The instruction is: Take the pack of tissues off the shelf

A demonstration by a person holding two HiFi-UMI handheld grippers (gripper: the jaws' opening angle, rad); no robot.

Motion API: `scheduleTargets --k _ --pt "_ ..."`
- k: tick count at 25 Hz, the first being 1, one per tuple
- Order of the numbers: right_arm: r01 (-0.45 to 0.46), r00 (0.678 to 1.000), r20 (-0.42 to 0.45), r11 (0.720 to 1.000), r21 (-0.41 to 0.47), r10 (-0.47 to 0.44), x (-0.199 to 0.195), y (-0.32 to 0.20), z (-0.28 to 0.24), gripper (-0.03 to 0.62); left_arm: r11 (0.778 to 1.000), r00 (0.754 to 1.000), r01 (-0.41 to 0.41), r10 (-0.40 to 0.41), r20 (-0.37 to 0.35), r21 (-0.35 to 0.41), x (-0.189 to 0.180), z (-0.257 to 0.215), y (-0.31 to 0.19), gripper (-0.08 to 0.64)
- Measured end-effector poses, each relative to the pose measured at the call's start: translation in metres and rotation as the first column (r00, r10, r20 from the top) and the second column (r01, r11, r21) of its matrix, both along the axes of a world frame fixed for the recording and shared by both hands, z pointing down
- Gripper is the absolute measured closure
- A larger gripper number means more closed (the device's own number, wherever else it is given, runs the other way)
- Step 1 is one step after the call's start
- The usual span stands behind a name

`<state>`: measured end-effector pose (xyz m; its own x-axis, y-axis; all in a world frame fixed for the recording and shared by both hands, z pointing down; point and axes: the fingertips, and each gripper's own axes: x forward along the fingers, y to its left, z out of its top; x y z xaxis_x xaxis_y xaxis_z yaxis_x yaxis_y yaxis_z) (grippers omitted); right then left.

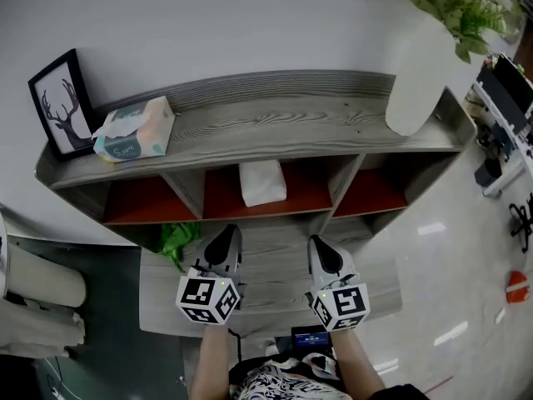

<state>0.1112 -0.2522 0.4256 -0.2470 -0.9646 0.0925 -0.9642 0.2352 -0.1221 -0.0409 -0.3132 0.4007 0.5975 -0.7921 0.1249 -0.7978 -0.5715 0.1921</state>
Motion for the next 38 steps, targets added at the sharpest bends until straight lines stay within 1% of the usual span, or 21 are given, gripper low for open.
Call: scheduleTargets --k 5,8,11,13,14,16,17,19,21,23,27,30,33,34,35,38 --pt "0.018 1.000 -0.007 1.000 -0.004 -0.018 -0.001 -0.017 0.000 0.588 1.000 1.000 0.006 -0.006 0.002 -0.006 0.003 -0.001 -0.019 0.549" --pt "0.021 1.000 -0.005 1.000 -0.011 -0.021 -0.001 -0.025 0.002 0.588 1.000 1.000 -0.010 0.010 -0.014 -0.001 0.011 -0.005 -0.029 0.549" --pt "0.032 0.999 -0.015 0.999 -0.007 -0.032 -0.001 -0.031 0.001 0.588 0.999 0.999 -0.032 0.032 -0.010 0.002 0.019 -0.007 -0.035 0.540" --pt "0.039 0.999 -0.018 0.999 -0.008 -0.039 0.001 -0.033 0.000 0.588 0.999 0.999 -0.052 0.052 -0.015 -0.009 0.025 -0.005 -0.038 0.470" --pt "0.041 0.999 -0.016 0.999 -0.012 -0.041 0.002 -0.035 0.001 0.588 0.998 0.998 -0.062 0.062 -0.020 -0.010 0.027 -0.006 -0.039 0.465" --pt "0.046 0.999 -0.011 0.999 -0.021 -0.047 0.003 -0.037 0.002 0.588 0.998 0.997 -0.070 0.069 -0.029 -0.008 0.030 -0.007 -0.041 0.422" --pt "0.047 0.999 -0.009 0.999 -0.025 -0.047 0.003 -0.038 0.003 0.588 0.998 0.997 -0.067 0.067 -0.026 -0.011 0.030 -0.008 -0.043 0.422" --pt "0.046 0.999 -0.005 0.998 -0.030 -0.046 0.004 -0.040 0.005 0.588 0.998 0.999 -0.052 0.052 0.004 -0.019 0.031 -0.006 -0.048 0.416" --pt "0.047 0.999 -0.008 0.998 -0.030 -0.047 0.005 -0.043 0.006 0.588 1.000 0.998 -0.027 0.028 0.056 -0.012 0.030 -0.004 -0.051 0.400" --pt "0.044 0.999 -0.012 0.999 -0.028 -0.044 0.010 -0.046 0.006 0.588 1.000 0.996 -0.018 0.019 0.090 -0.010 0.030 -0.005 -0.054 0.391" --pt "0.019 1.000 -0.002 0.999 -0.026 -0.019 0.018 -0.050 0.005 0.588 0.998 0.990 -0.050 0.055 0.131 -0.036 0.035 -0.006 -0.057 0.396" --pt "0.024 1.000 -0.010 1.000 -0.019 -0.024 0.018 -0.053 0.004 0.588 0.997 0.984 -0.066 0.070 0.162 -0.032 0.038 -0.007 -0.057 0.419" --pt "0.023 1.000 -0.009 1.000 -0.018 -0.023 0.018 -0.054 0.004 0.588 0.996 0.978 -0.082 0.088 0.189 -0.037 0.042 -0.007 -0.058 0.484" --pt "0.021 1.000 -0.007 1.000 -0.018 -0.021 0.018 -0.055 0.004 0.588 0.995 0.976 -0.096 0.102 0.193 -0.042 0.044 -0.006 -0.057 0.513" --pt "0.019 1.000 -0.007 1.000 -0.019 -0.019 0.018 -0.055 0.004 0.588 0.992 0.975 -0.112 0.120 0.188 -0.049 0.046 -0.006 -0.055 0.526" --pt "0.016 1.000 -0.011 1.000 -0.020 -0.017 0.021 -0.054 0.004 0.588 0.987 0.975 -0.147 0.155 0.160 -0.062 0.049 -0.005 -0.051 0.541"
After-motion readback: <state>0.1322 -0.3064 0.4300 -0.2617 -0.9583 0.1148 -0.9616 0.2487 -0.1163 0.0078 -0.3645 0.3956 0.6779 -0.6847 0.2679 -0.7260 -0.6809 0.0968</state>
